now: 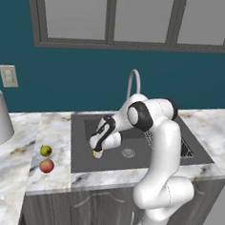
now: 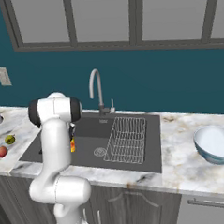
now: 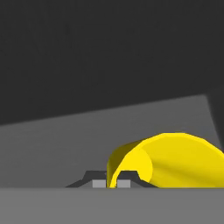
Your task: Remove the pear and peach from the sink. Then move the bowl and cup from the counter to the sink for washing.
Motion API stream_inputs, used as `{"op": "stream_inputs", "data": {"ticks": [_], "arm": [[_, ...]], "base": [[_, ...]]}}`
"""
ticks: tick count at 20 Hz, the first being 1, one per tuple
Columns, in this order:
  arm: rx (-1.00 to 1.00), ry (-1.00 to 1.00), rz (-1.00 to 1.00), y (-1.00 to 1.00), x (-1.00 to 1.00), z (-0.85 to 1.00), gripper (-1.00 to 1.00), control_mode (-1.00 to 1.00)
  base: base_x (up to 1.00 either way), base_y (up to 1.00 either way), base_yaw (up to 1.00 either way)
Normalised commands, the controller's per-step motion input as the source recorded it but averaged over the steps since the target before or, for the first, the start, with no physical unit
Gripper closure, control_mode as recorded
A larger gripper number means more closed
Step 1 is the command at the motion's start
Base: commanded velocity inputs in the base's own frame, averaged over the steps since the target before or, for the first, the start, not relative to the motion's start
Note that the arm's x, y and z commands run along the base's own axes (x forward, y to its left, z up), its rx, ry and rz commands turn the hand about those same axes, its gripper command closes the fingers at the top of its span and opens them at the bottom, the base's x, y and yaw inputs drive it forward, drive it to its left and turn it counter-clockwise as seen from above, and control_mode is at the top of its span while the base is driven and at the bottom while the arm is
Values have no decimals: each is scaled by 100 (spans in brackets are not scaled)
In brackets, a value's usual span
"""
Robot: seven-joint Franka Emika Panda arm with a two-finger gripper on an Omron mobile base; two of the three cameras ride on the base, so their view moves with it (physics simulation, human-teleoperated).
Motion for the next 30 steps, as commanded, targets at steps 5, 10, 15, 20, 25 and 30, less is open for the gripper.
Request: {"op": "stream_inputs", "data": {"ticks": [5, 10, 15, 20, 25, 30], "arm": [[0, 0, 0, 3, 7, -15, 100, -100], [0, 0, 0, 3, 7, -15, 100, -100], [0, 0, 0, 1, 3, -14, 100, -100], [-1, 2, 0, 0, 0, -15, -100, -100], [-3, 1, 0, 0, 0, -9, -100, -100], [0, 0, 0, -7, -3, 4, -100, -100]], "base": [[0, 0, 0], [0, 0, 0], [0, 0, 0], [0, 0, 0], [0, 0, 0], [0, 0, 0]]}}
